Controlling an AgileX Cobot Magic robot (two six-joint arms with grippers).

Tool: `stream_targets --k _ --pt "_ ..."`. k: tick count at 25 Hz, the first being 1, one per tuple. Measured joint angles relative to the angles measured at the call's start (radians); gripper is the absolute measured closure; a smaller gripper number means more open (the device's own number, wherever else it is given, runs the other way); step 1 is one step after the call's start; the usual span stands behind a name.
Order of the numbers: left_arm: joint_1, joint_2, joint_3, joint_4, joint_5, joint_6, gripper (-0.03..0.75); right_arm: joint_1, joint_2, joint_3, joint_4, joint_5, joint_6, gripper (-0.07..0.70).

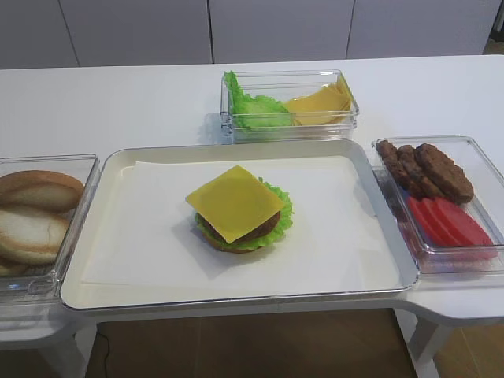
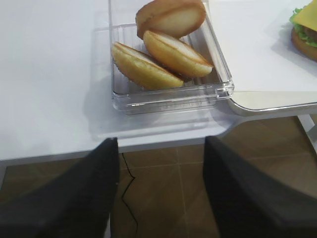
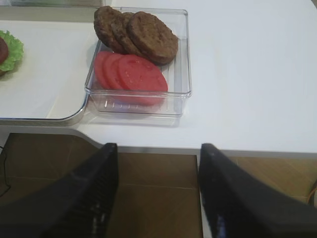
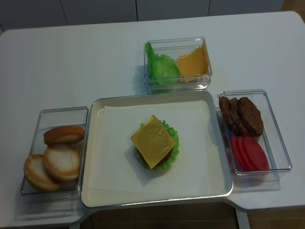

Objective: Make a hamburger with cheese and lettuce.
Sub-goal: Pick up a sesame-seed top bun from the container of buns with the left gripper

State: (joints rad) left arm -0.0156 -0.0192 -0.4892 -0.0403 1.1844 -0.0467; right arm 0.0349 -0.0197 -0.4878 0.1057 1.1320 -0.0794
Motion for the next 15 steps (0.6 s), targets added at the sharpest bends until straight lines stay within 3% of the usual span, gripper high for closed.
stream_targets --k 15 --pt "0.0 0.0 0.0 0.0 0.0 0.0 0.31 0.0 0.0 0.0 0.0 0.0 0.0 0.237"
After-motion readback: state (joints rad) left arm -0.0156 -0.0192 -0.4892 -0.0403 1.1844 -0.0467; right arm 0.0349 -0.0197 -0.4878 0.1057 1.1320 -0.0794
